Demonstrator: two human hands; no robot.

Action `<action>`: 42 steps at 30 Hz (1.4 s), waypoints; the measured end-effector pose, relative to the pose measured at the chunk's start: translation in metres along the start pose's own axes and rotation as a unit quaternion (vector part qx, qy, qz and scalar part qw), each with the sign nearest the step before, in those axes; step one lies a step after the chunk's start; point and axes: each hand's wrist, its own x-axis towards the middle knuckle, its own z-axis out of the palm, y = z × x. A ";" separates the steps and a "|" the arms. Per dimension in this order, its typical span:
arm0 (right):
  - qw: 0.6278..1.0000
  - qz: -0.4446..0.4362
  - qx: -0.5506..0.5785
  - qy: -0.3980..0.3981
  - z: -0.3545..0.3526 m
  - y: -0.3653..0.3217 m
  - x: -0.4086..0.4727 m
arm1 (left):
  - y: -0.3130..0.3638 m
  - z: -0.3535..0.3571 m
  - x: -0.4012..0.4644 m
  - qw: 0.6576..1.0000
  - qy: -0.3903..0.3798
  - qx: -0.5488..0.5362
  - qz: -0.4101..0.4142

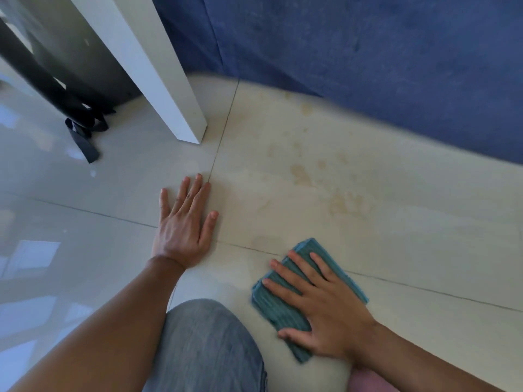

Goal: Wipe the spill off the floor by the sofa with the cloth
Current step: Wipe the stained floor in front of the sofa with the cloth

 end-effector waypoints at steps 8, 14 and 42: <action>0.996 0.079 0.012 0.027 -0.002 0.003 0.027 | 0.001 -0.002 -0.001 1.000 0.006 -0.014 -0.003; 0.995 -0.094 -0.016 -0.007 -0.022 0.025 0.092 | -0.001 -0.002 0.001 1.000 -0.001 -0.030 -0.001; 0.954 0.276 -0.015 0.114 -0.073 0.165 0.188 | 0.033 0.002 0.057 1.000 -0.015 -0.007 0.000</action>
